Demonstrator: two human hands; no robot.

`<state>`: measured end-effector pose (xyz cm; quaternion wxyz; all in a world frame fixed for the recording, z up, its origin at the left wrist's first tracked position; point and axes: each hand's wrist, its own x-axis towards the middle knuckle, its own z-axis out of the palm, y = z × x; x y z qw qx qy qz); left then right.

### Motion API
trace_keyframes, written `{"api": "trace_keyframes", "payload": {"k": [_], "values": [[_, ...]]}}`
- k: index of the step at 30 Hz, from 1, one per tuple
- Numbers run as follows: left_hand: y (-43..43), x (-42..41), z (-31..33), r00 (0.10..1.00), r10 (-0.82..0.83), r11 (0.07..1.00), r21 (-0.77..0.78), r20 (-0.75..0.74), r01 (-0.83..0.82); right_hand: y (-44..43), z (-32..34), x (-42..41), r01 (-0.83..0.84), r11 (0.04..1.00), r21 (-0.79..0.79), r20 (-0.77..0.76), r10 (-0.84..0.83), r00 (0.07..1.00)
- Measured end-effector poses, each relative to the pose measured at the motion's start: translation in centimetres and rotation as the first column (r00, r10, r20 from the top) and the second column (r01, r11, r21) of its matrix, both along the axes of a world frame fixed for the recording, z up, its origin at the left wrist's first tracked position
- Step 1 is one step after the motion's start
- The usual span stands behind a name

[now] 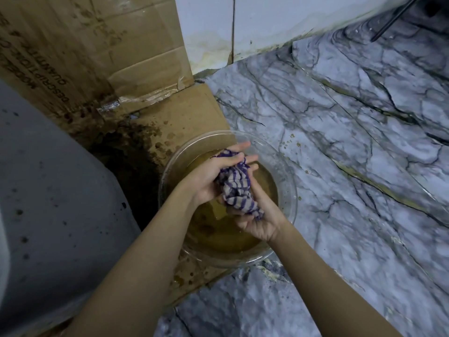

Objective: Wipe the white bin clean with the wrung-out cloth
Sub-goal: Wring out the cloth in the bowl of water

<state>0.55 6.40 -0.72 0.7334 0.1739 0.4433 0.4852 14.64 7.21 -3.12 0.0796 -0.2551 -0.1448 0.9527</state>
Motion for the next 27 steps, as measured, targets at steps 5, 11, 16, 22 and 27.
{"api": "trace_keyframes", "payload": {"k": [5, 11, 16, 22, 27], "values": [[-0.1, -0.4, -0.2, 0.976, 0.042, 0.998, 0.048, -0.212, -0.032, 0.6, 1.8, -1.0, -0.048, 0.991, 0.125, 0.124, 0.033, 0.992], [0.4, 0.7, 0.6, 0.921, 0.125, 0.992, 0.075, -0.369, -0.104, 0.2, 2.8, -1.6, -0.074, 0.963, 0.258, 0.296, -0.006, 0.955], [1.5, 1.5, 1.4, 0.95, 0.078, 0.995, -0.034, -0.302, -0.093, 0.4, 3.3, -1.2, -0.105, 0.944, 0.313, 0.383, -0.025, 0.923], [1.6, 2.2, 0.7, 0.939, 0.097, 0.989, -0.071, -0.331, -0.128, -0.3, 2.9, -1.4, -0.184, 0.839, 0.513, 0.512, -0.127, 0.85], [1.5, 1.5, 0.8, 0.976, 0.114, 0.986, -0.097, -0.184, -0.134, -0.2, 2.8, -1.6, -0.275, 0.71, 0.649, 0.519, -0.148, 0.842]]}}
